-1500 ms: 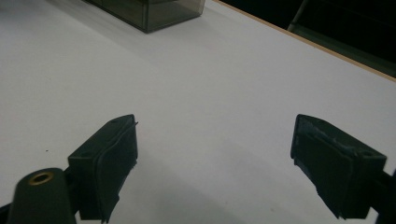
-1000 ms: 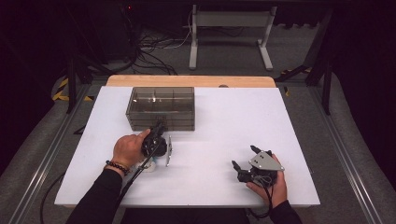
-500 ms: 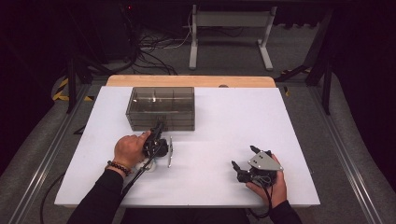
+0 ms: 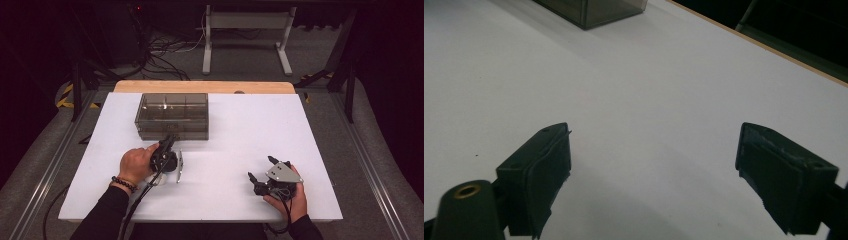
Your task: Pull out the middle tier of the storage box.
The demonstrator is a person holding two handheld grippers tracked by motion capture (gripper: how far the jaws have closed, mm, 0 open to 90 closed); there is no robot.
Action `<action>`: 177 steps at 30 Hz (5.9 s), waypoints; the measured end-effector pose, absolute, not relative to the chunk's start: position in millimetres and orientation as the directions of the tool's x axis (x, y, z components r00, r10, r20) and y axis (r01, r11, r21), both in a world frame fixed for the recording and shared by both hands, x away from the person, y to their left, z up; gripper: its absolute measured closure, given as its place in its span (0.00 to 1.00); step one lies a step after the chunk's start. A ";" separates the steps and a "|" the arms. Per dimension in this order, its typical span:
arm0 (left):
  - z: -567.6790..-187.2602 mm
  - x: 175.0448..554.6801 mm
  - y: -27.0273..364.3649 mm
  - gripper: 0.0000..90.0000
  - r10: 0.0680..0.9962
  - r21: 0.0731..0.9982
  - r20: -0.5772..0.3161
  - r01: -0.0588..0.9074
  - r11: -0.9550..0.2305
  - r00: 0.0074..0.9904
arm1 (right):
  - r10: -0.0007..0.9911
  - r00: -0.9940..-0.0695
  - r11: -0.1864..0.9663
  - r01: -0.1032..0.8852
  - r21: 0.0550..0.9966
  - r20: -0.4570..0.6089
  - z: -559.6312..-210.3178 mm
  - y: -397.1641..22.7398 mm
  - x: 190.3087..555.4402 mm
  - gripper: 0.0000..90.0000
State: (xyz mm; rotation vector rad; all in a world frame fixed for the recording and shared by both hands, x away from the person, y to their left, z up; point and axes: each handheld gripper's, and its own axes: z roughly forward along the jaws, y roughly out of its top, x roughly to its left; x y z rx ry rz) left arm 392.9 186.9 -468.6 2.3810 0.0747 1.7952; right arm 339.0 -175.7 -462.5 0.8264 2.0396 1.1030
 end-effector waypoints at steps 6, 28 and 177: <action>-457.1 388.2 198.9 0.91 0.258 0.293 0.899 -0.050 -0.955 0.353 | 0.774 -0.580 0.443 0.213 0.871 -0.252 -462.4 -176.0 339.0 0.17; -411.2 419.0 262.1 1.00 0.788 0.761 0.420 0.298 -0.576 0.450 | 0.776 -0.580 0.441 0.217 0.871 -0.248 -462.4 -175.9 339.6 0.17; -440.9 310.2 282.4 0.14 0.733 0.823 0.096 0.360 -0.439 0.674 | 0.808 -0.547 0.384 0.207 0.900 -0.219 -454.0 -183.0 338.8 0.17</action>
